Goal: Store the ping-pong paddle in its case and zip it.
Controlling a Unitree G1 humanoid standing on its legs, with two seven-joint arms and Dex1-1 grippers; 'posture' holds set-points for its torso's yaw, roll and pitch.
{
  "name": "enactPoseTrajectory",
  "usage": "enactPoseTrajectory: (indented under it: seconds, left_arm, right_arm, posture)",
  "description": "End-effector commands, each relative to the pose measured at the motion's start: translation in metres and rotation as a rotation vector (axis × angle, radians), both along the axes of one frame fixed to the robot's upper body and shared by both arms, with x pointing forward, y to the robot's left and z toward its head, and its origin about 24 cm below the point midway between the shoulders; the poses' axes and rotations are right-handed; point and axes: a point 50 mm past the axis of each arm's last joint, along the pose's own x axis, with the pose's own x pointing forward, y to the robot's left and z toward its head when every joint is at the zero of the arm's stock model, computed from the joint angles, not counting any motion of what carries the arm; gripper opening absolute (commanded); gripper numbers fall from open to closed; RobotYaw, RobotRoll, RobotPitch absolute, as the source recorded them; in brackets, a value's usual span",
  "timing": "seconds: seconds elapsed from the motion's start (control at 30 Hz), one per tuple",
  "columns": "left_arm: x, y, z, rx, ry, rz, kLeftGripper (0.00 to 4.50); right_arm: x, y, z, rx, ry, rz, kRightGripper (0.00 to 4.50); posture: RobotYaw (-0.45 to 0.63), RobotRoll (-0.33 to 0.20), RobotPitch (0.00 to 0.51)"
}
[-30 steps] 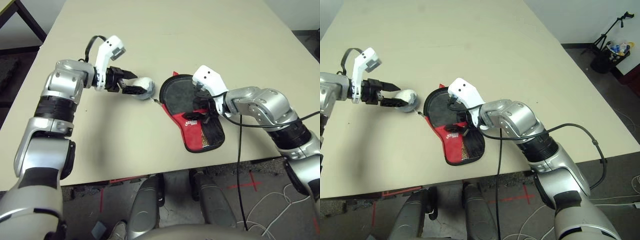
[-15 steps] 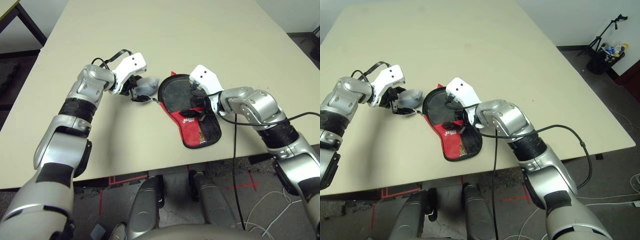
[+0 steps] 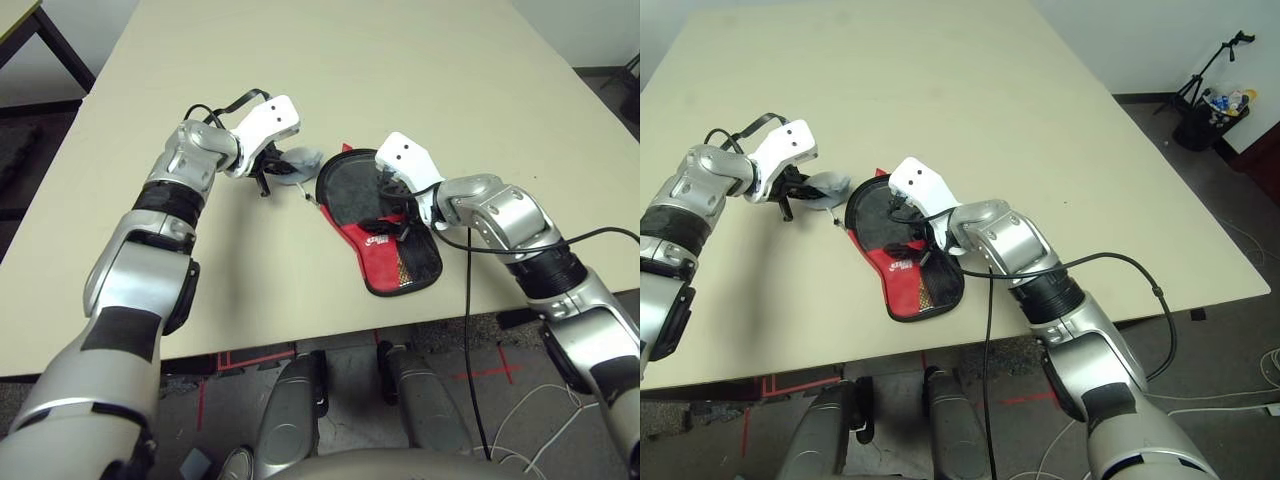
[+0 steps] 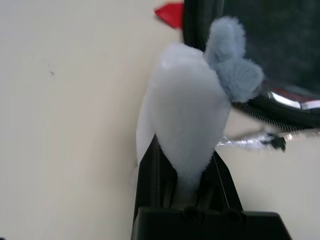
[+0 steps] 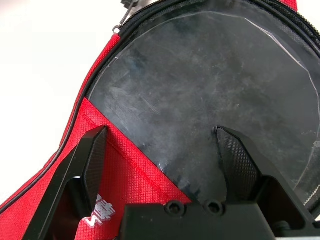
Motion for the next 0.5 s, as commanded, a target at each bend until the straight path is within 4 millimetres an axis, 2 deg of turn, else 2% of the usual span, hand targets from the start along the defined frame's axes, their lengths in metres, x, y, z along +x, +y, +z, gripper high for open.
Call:
enactPoseTrajectory:
  seconds: [0.03,0.23,0.5]
  left_arm:
    - [0.006,-0.009,0.002,-0.006,-0.086,0.03,0.23]
    - [0.015,-0.038,0.003,-0.003,-0.222,0.045,0.23]
    - [0.024,-0.074,0.022,0.05,-0.501,0.111,0.23]
  right_arm:
    - [-0.002,-0.005,-0.028,-0.052,0.108,-0.03,4.5]
    - [-0.002,-0.003,-0.03,-0.054,0.121,-0.018,4.5]
    - [-0.005,0.003,-0.034,-0.047,0.139,-0.004,4.5]
  posture:
    - [0.02,0.0,0.218]
    - [0.04,0.0,0.229]
    - [0.02,0.0,0.244]
